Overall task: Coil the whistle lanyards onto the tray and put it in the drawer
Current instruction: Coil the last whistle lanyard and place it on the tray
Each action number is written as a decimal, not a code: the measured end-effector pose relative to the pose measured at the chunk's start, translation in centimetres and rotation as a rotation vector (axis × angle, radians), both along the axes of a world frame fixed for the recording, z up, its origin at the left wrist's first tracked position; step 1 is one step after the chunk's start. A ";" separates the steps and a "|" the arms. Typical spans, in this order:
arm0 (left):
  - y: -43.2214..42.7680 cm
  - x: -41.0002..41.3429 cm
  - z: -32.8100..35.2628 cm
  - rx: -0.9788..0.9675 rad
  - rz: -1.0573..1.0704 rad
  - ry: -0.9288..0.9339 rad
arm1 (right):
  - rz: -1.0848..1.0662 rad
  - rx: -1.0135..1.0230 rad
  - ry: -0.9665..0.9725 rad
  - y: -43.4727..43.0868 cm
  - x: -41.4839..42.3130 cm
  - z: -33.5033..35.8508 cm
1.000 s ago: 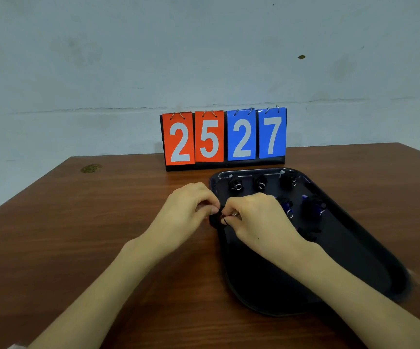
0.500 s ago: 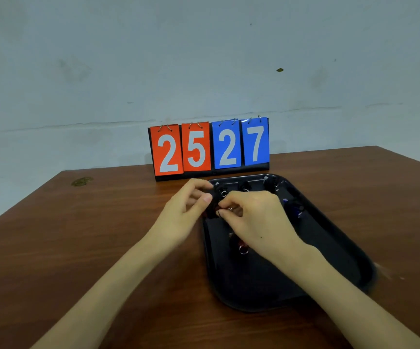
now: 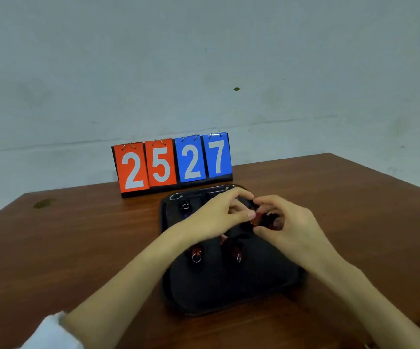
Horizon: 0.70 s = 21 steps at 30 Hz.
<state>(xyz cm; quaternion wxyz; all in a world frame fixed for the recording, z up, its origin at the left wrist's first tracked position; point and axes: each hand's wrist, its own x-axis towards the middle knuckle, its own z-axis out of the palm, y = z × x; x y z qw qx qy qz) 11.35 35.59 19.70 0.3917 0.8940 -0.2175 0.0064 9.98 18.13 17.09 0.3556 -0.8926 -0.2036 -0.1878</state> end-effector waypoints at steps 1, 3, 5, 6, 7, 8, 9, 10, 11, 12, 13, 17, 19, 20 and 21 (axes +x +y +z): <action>0.1 -0.1 -0.4 0.065 0.047 -0.020 | -0.042 0.010 0.048 -0.3 0.3 -0.5; 1.1 -0.4 -1.7 0.221 0.163 -0.134 | -0.101 0.005 0.155 -0.5 0.8 -1.5; 2.6 -1.2 -3.2 0.374 0.227 -0.241 | -0.133 -0.032 0.211 -0.1 0.8 -2.3; 3.3 -1.6 -4.0 0.425 0.237 -0.258 | -0.146 -0.068 0.201 0.2 0.7 -2.7; 4.0 -2.0 -4.7 0.453 0.235 -0.261 | -0.159 -0.109 0.176 0.5 0.6 -3.0; 4.6 -2.4 -5.3 0.460 0.224 -0.258 | -0.171 -0.143 0.147 0.7 0.5 -3.2; 5.1 -2.9 -5.7 0.450 0.209 -0.255 | -0.180 -0.164 0.120 0.8 0.4 -3.3; 5.4 -3.2 -6.0 0.428 0.192 -0.254 | -0.186 -0.173 0.099 0.9 0.4 -3.4; 5.6 -3.6 -6.1 0.397 0.179 -0.248 | -0.191 -0.178 0.087 0.8 0.5 -3.5; 5.7 -3.8 -6.1 0.363 0.171 -0.229 | -0.197 -0.189 0.078 0.8 0.5 -3.6; 5.7 -4.0 -6.1 0.333 0.164 -0.211 | -0.208 -0.207 0.060 0.8 0.6 -3.8; 6.1 -4.6 -6.2 0.339 0.186 -0.213 | -0.195 -0.205 -0.179 1.1 0.5 -3.9; 6.2 -4.7 -6.2 0.389 0.213 -0.240 | 0.000 -0.249 -0.229 1.6 0.5 -3.3; 6.2 -4.7 -6.3 0.421 0.227 -0.260 | 0.107 -0.307 -0.217 2.0 0.4 -3.1; 6.2 -4.8 -6.3 0.444 0.236 -0.279 | 0.180 -0.370 -0.198 2.5 0.3 -3.0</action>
